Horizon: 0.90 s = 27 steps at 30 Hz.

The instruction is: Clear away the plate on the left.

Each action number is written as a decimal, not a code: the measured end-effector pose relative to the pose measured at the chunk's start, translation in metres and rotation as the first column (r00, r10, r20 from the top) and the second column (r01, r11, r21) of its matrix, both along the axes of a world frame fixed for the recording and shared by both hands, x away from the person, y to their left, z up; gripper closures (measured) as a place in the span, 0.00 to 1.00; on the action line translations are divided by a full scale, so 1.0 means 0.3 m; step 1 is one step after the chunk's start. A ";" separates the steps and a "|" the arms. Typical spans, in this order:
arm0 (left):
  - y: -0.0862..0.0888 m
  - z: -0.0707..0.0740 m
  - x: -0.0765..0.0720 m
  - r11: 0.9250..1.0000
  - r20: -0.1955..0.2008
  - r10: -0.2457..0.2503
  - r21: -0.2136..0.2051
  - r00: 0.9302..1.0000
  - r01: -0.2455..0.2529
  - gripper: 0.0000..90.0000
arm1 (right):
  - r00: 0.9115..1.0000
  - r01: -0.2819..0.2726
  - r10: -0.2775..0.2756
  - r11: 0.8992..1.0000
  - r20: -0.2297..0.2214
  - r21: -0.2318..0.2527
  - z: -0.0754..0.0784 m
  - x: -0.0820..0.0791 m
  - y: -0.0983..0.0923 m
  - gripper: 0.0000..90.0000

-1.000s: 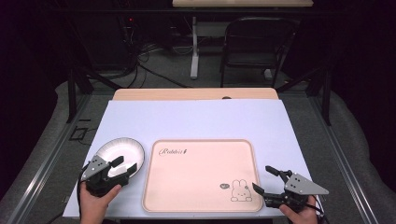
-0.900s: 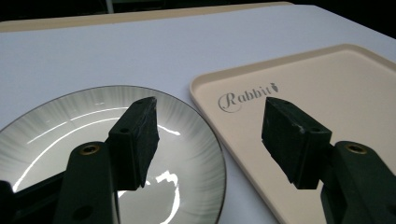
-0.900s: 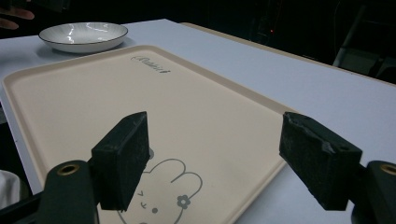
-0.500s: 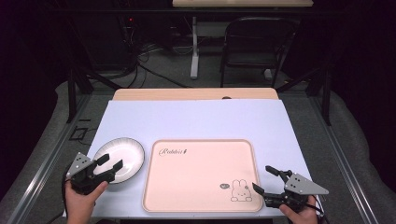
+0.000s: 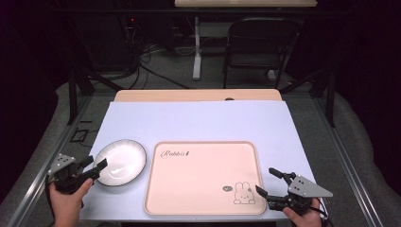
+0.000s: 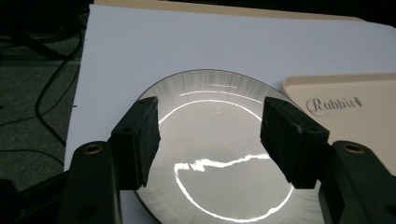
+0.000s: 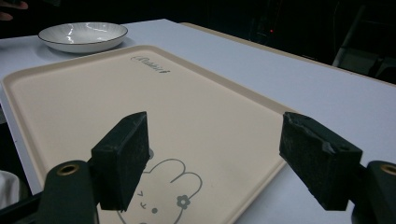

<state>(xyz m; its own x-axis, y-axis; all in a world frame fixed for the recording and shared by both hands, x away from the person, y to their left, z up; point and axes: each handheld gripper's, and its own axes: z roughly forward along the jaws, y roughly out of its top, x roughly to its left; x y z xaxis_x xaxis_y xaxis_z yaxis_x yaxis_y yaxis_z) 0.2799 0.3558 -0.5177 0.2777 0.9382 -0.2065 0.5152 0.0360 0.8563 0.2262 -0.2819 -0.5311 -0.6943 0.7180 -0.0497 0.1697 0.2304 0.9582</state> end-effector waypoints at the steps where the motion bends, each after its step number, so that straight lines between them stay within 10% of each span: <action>1: 0.000 0.000 0.000 1.000 0.000 0.000 0.000 1.000 0.000 0.42 | 1.000 0.000 0.000 1.000 0.000 0.000 0.000 0.000 0.000 0.26; 10: 0.061 0.006 0.047 0.998 -0.023 0.051 -0.047 0.998 -0.052 0.42 | 1.000 -0.001 0.001 1.000 0.000 -0.001 0.000 0.000 -0.001 0.26; 27: 0.065 -0.125 0.091 0.992 -0.135 0.055 -0.104 0.989 -0.070 0.43 | 1.000 -0.003 0.003 1.000 0.002 -0.001 0.000 0.000 0.000 0.26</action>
